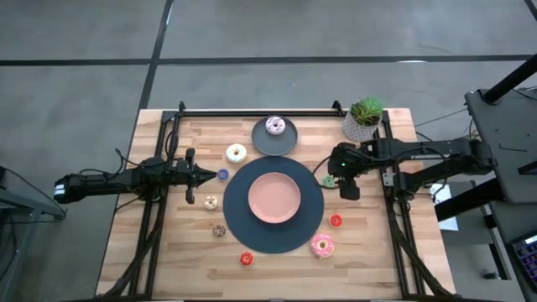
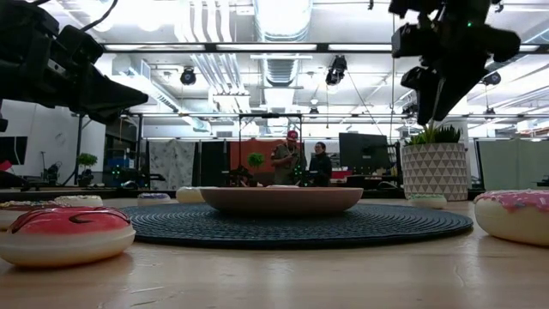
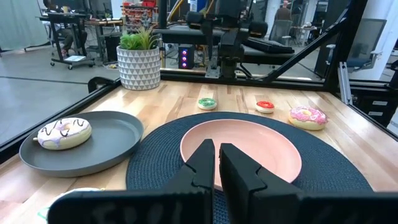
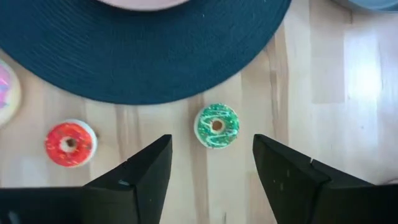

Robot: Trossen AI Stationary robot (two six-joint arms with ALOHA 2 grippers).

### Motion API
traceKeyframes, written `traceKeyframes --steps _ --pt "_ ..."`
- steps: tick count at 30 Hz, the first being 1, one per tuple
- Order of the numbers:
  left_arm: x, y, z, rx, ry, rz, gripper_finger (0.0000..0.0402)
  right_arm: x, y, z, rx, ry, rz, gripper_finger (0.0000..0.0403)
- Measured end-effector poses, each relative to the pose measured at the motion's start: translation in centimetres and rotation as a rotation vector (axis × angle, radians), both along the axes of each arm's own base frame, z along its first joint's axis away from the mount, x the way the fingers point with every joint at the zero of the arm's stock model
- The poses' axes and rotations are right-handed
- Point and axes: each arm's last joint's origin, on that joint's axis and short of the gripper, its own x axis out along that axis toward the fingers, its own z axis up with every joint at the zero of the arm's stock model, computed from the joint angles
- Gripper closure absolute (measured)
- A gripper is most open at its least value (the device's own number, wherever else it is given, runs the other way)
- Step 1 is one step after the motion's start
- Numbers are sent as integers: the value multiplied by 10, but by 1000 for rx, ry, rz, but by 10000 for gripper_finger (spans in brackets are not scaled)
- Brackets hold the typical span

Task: Pick & Place donuts
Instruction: Put the small green donut on the pink plate

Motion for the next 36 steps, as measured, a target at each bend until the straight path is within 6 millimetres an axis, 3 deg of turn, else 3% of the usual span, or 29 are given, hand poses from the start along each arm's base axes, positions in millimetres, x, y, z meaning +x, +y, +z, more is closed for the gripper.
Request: traceKeyframes --steps 14,25,36 --pt "0 0 0 0 0 0 401 12 -23 -25 -58 113 133 130" --pt "0 0 0 0 -1 0 401 10 -25 -59 -66 87 141 104" --pt "0 0 0 0 -1 0 401 22 -27 -79 -54 124 146 88"
